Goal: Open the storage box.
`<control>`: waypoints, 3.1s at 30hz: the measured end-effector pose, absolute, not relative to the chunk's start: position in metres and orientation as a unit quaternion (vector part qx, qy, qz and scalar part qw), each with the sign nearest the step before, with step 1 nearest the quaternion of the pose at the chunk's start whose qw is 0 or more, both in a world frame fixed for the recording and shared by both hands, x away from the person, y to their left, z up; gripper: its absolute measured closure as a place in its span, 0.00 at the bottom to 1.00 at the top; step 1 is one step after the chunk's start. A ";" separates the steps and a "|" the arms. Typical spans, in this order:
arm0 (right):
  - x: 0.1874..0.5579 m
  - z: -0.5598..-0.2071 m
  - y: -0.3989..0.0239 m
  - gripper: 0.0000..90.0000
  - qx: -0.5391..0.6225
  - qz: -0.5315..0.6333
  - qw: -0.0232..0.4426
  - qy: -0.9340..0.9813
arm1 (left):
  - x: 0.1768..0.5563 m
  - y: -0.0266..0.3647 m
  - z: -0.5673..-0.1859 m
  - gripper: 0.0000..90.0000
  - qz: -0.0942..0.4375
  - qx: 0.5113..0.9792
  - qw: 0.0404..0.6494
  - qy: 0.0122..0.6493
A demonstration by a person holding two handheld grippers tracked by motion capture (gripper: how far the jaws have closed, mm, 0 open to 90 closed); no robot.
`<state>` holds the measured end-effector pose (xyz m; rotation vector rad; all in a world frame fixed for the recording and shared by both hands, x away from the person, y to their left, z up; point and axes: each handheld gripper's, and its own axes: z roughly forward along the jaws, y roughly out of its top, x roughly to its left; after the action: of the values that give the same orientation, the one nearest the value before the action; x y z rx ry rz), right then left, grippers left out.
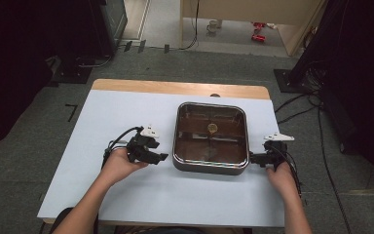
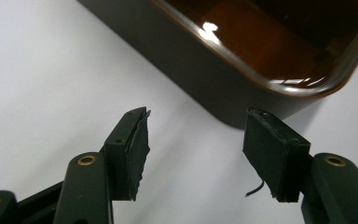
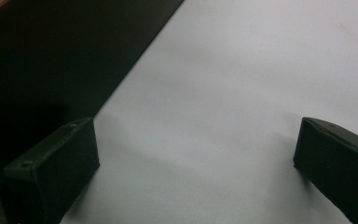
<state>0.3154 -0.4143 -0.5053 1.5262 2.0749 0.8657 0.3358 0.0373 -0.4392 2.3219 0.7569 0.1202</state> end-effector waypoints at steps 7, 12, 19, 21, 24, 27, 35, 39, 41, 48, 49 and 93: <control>0.315 -0.505 -0.414 0.00 0.549 0.311 0.211 0.746 | 0.333 0.033 -0.422 0.44 0.058 0.888 0.361 0.279; 0.315 -0.505 -0.414 0.00 0.549 0.311 0.211 0.746 | 0.330 0.027 -0.412 0.44 0.068 0.881 0.382 0.271; 0.315 -0.505 -0.414 0.00 0.549 0.311 0.211 0.746 | 0.333 0.017 -0.406 0.42 0.062 0.875 0.399 0.267; 0.315 -0.505 -0.414 0.00 0.549 0.311 0.211 0.746 | 0.335 0.014 -0.404 0.41 0.055 0.873 0.407 0.263; 0.315 -0.505 -0.414 0.00 0.549 0.311 0.211 0.746 | 0.337 0.008 -0.403 0.40 0.054 0.872 0.411 0.258; 0.315 -0.505 -0.414 0.00 0.549 0.311 0.211 0.746 | 0.338 0.001 -0.403 0.39 0.059 0.874 0.411 0.252; 0.315 -0.505 -0.414 0.00 0.549 0.311 0.211 0.746 | 0.342 -0.010 -0.403 0.38 0.060 0.874 0.415 0.244; 0.315 -0.505 -0.414 0.00 0.549 0.311 0.211 0.746 | 0.345 -0.016 -0.402 0.38 0.059 0.873 0.420 0.242; 0.315 -0.505 -0.414 0.00 0.549 0.311 0.211 0.746 | 0.349 -0.022 -0.402 0.38 0.057 0.874 0.418 0.241; 0.315 -0.505 -0.414 0.00 0.550 0.311 0.212 0.746 | 0.355 -0.037 -0.403 0.39 0.053 0.876 0.419 0.235; 0.315 -0.505 -0.414 0.00 0.550 0.311 0.212 0.746 | 0.355 -0.037 -0.403 0.39 0.053 0.876 0.419 0.235; 0.315 -0.505 -0.414 0.00 0.550 0.311 0.212 0.746 | 0.386 -0.112 -0.428 0.43 0.055 0.880 0.422 0.212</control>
<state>0.3147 -0.4138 -0.5053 1.5275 2.0704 0.8634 0.3861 -0.1124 -0.4276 2.2025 0.5314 0.1385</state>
